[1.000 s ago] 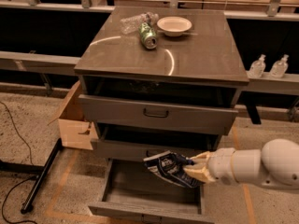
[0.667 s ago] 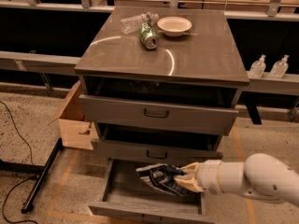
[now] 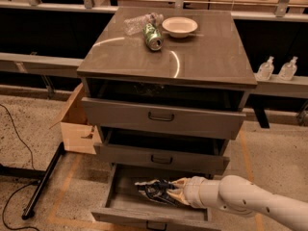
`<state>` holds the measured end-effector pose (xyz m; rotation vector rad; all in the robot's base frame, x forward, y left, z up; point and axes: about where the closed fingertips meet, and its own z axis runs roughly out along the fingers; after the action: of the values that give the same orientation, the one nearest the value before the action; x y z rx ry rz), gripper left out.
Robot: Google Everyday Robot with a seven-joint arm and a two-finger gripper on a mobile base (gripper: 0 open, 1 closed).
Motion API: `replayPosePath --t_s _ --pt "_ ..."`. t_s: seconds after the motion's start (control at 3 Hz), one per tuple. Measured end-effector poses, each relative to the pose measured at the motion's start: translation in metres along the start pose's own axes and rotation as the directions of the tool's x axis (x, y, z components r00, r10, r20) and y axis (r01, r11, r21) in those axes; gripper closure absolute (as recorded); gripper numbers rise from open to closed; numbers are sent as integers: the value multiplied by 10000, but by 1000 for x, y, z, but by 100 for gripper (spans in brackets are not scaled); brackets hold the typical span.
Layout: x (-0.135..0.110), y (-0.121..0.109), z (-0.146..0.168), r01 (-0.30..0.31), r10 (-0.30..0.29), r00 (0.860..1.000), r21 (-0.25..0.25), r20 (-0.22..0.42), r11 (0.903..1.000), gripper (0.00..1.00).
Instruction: Place blue chip bag into bottom drawer
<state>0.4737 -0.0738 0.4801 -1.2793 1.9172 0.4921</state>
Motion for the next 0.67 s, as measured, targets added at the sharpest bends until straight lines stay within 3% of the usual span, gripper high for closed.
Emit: replayPosePath --t_s 0.67 --pt "7 -6 5 -161 158 9998 212 151 9996 100"
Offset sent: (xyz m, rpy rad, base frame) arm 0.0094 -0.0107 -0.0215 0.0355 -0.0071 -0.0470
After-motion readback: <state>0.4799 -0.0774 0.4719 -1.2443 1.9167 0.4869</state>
